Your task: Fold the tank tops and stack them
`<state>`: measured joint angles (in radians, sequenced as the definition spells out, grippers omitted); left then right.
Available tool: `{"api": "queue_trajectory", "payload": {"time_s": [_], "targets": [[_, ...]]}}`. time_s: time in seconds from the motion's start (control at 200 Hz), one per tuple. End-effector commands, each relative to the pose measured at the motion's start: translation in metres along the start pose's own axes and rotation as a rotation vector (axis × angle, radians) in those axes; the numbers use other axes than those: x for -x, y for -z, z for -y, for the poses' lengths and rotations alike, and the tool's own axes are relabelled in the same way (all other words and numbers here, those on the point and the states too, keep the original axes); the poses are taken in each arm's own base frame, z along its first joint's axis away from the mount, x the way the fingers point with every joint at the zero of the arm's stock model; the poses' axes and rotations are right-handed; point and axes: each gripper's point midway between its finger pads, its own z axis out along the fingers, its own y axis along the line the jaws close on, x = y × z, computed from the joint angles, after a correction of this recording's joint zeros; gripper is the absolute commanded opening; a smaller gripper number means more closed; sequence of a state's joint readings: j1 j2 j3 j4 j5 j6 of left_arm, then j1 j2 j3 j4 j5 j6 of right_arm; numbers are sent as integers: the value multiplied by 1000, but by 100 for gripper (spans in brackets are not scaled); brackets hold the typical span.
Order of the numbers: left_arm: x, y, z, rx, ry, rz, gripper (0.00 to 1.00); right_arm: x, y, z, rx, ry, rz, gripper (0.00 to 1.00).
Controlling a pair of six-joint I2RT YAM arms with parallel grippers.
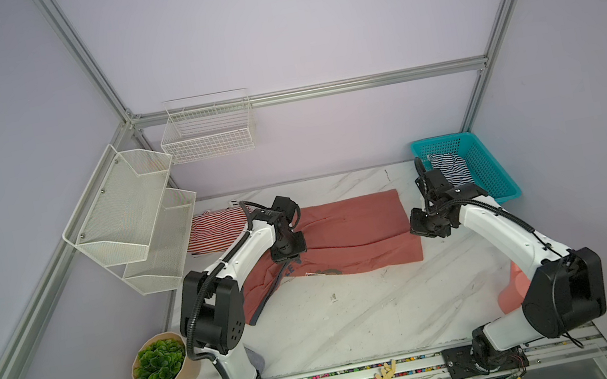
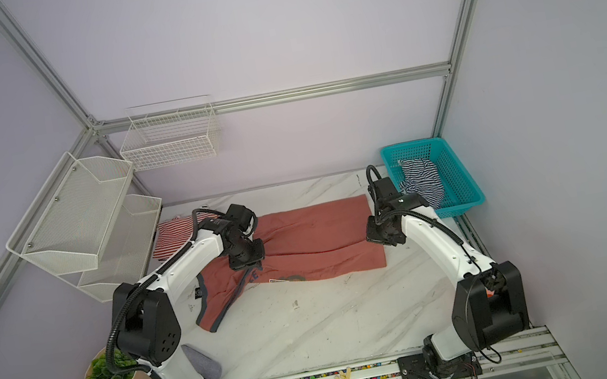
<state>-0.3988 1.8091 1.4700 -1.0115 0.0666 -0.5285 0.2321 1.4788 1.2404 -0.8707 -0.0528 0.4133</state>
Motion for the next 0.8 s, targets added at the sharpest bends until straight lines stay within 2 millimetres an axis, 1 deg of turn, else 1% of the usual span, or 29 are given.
{"api": "queue_trajectory", "payload": {"time_s": [0.0, 0.175, 0.335, 0.465, 0.585, 0.65, 0.66, 0.69, 0.7, 0.715, 0.745, 0.795], "targets": [[10, -13, -2, 21, -27, -13, 0, 5, -18, 0, -40, 26, -34, 0], [34, -31, -4, 36, -16, -19, 0, 36, -54, -3, -94, 56, -54, 0], [53, -39, -6, 43, 0, -16, 0, 56, -85, 1, -111, 53, -91, 0], [67, -45, -10, 46, 18, -13, 0, 66, -104, 8, -119, 40, -119, 0], [77, -49, -12, 48, 30, -15, 0, 73, -118, 11, -113, 30, -135, 0], [81, -52, -12, 50, 28, -19, 0, 77, -122, 12, -114, 24, -135, 0], [82, -52, -12, 51, 29, -18, 0, 77, -122, 11, -113, 24, -135, 3], [83, -53, -12, 51, 29, -20, 0, 79, -123, 12, -114, 20, -135, 17], [84, -53, -12, 51, 29, -20, 0, 80, -123, 12, -114, 21, -133, 19], [84, -54, -12, 51, 28, -23, 0, 81, -123, 11, -112, 18, -131, 20], [86, -54, -12, 50, 31, -23, 4, 83, -123, 11, -111, 16, -127, 20], [88, -54, -11, 48, 33, -20, 18, 85, -123, 10, -108, 14, -121, 23]]}}
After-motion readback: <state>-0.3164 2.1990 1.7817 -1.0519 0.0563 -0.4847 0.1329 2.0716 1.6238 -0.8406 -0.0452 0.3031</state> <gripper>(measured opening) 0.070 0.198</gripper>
